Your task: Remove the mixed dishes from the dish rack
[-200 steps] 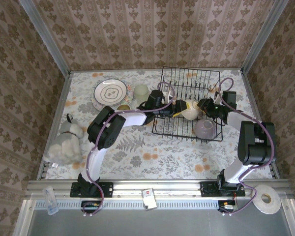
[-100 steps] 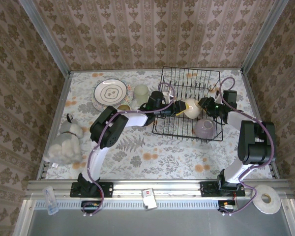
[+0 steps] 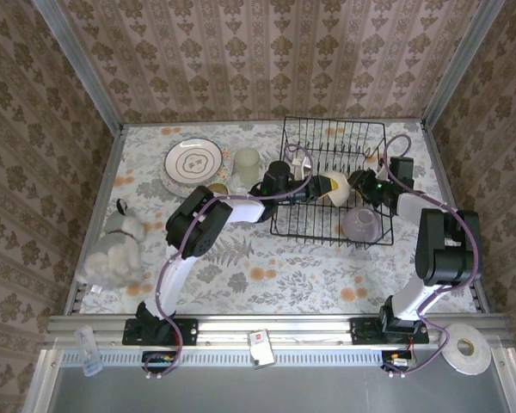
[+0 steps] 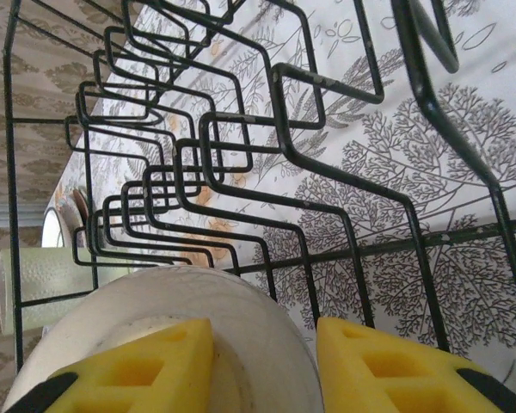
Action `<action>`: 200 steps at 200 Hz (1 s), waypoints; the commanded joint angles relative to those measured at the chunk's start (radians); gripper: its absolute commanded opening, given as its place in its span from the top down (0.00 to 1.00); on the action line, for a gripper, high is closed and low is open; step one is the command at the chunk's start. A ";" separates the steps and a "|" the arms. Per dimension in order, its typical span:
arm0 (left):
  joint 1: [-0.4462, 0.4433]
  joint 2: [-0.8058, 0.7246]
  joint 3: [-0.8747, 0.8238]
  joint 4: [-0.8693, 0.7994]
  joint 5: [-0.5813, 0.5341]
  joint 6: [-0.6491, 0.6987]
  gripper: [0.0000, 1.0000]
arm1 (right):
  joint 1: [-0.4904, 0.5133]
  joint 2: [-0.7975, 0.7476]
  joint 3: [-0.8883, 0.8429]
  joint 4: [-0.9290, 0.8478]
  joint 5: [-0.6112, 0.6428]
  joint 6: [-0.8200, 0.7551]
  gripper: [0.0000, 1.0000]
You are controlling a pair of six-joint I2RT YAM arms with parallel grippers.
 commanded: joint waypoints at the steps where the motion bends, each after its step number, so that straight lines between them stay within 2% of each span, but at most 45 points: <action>1: -0.030 0.057 0.028 0.102 0.016 -0.021 0.74 | 0.015 0.054 -0.038 -0.223 0.048 -0.031 0.62; 23: -0.030 0.069 0.028 0.110 0.000 -0.027 0.80 | 0.015 0.047 -0.037 -0.233 0.053 -0.034 0.62; 49: -0.030 0.071 0.032 0.115 0.001 -0.034 0.94 | 0.017 0.032 -0.034 -0.236 0.053 -0.032 0.62; 75: -0.029 0.061 0.029 0.107 -0.002 -0.028 1.00 | 0.016 0.020 -0.027 -0.239 0.056 -0.027 0.62; 117: -0.027 0.034 0.030 0.094 0.000 -0.015 1.00 | 0.017 0.011 0.010 -0.267 0.057 -0.033 0.62; 147: -0.028 -0.030 0.022 0.032 0.003 0.055 1.00 | 0.016 -0.006 0.042 -0.294 0.063 -0.046 0.61; 200: -0.026 -0.124 0.050 -0.060 0.021 0.175 1.00 | 0.016 -0.063 0.101 -0.351 0.090 -0.070 0.53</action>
